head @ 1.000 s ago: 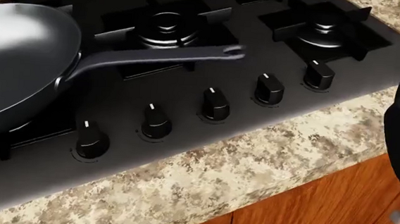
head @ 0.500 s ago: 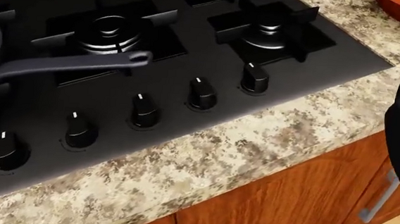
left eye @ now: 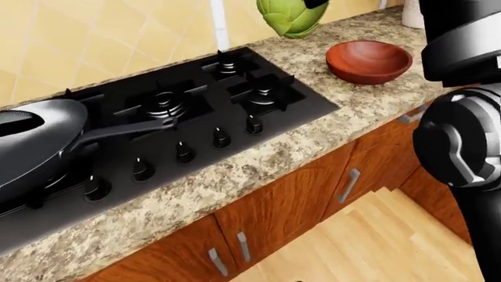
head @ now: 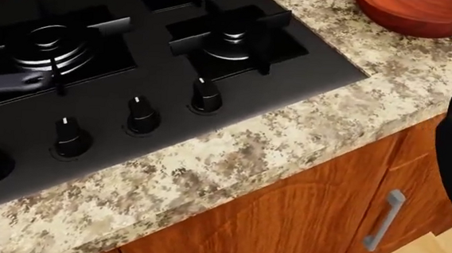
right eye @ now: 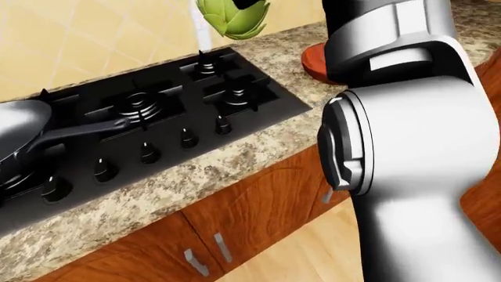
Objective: Pick the artichoke from the pan and place it in the bowl.
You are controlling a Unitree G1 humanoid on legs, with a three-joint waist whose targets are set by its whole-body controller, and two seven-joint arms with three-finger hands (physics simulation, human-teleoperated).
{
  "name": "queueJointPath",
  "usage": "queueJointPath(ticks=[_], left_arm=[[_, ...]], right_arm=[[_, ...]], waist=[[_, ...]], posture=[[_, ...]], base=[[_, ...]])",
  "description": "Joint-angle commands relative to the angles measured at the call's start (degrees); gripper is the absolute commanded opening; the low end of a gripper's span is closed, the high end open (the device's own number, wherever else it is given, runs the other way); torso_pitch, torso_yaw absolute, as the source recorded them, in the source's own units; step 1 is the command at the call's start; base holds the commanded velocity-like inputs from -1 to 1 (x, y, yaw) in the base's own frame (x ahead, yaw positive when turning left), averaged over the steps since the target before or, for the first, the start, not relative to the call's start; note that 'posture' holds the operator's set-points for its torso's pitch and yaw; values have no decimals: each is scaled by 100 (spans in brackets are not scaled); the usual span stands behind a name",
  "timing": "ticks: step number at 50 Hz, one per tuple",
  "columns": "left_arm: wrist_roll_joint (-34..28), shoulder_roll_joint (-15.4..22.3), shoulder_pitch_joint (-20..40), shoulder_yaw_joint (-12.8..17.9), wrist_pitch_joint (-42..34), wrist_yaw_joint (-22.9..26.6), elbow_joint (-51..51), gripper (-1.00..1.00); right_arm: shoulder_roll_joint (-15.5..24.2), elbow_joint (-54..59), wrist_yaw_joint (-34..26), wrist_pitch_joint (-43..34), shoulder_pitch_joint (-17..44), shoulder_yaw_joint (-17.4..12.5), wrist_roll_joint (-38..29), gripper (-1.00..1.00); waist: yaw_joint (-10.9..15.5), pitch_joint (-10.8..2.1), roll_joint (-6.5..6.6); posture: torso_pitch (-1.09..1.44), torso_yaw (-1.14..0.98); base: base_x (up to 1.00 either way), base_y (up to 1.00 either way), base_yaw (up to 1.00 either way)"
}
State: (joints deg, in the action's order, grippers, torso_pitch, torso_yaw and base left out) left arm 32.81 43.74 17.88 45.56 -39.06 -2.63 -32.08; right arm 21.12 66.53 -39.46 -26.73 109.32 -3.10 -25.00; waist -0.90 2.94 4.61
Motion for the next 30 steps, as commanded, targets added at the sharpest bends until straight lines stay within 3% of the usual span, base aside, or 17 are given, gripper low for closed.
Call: queueJointPath(ticks=[1,3,5,6,7,8,11,16,18,19,20,21,25,29,30], left_arm=[[19,131,112,76,168,0,-154,100],[21,133,109,75,169,-2,-157,100],[30,141,110,86,161,-2,-157,100],[33,142,109,88,161,-3,-156,100],[29,143,106,80,166,-3,-156,100],[32,143,109,80,164,-6,-154,100],[25,136,102,68,174,-6,-158,100],[21,131,96,68,182,-2,-155,100],[36,139,101,83,169,-3,-157,100],[34,139,98,81,169,-4,-160,100],[36,140,100,79,165,-7,-163,100],[40,141,100,82,160,-10,-169,100],[39,146,98,87,161,-8,-167,100],[43,144,97,87,157,-13,-175,100],[40,142,94,86,160,-12,-177,100]], right_arm=[[115,-294,142,169,273,-74,26,-100],[112,-293,136,174,278,-69,22,-100],[112,-290,130,171,286,-68,20,-100],[112,-291,132,174,285,-68,18,-100],[112,-297,126,172,281,-69,19,-100],[112,-302,125,163,284,-77,25,-100],[122,-306,126,179,258,-79,27,-100],[127,-305,129,177,263,-79,27,-100],[136,-306,130,176,256,-83,29,-100],[138,-310,124,180,253,-78,25,-100],[139,-306,127,180,259,-80,26,-100],[139,-304,124,179,265,-82,28,-100],[138,-308,119,176,271,-79,26,-100],[139,-317,111,174,270,-77,24,-100],[142,-313,114,171,272,-78,23,-100]], waist=[[-31,-143,65],[-20,-121,-77],[-2,-198,-398],[46,-252,-476],[-14,-155,-364],[11,-122,-393],[26,-134,-213],[32,-45,67],[3,-69,267],[-12,-135,437],[18,-90,185],[-26,-109,301],[-32,-178,179],[-16,-122,-127],[-4,-160,-295]], posture=[[0,0],[0,0],[0,0],[0,0],[0,0],[0,0],[0,0],[0,0],[0,0],[0,0],[0,0],[0,0],[0,0],[0,0],[0,0]], base=[[0,-25,0],[0,-27,0],[0,-27,0],[0,-27,0],[0,-26,0],[0,-26,0],[0,-26,0],[0,-26,0],[0,-26,0],[0,-26,0],[0,-27,0],[0,-25,0],[0,-26,0],[0,-26,0],[0,-26,0]])
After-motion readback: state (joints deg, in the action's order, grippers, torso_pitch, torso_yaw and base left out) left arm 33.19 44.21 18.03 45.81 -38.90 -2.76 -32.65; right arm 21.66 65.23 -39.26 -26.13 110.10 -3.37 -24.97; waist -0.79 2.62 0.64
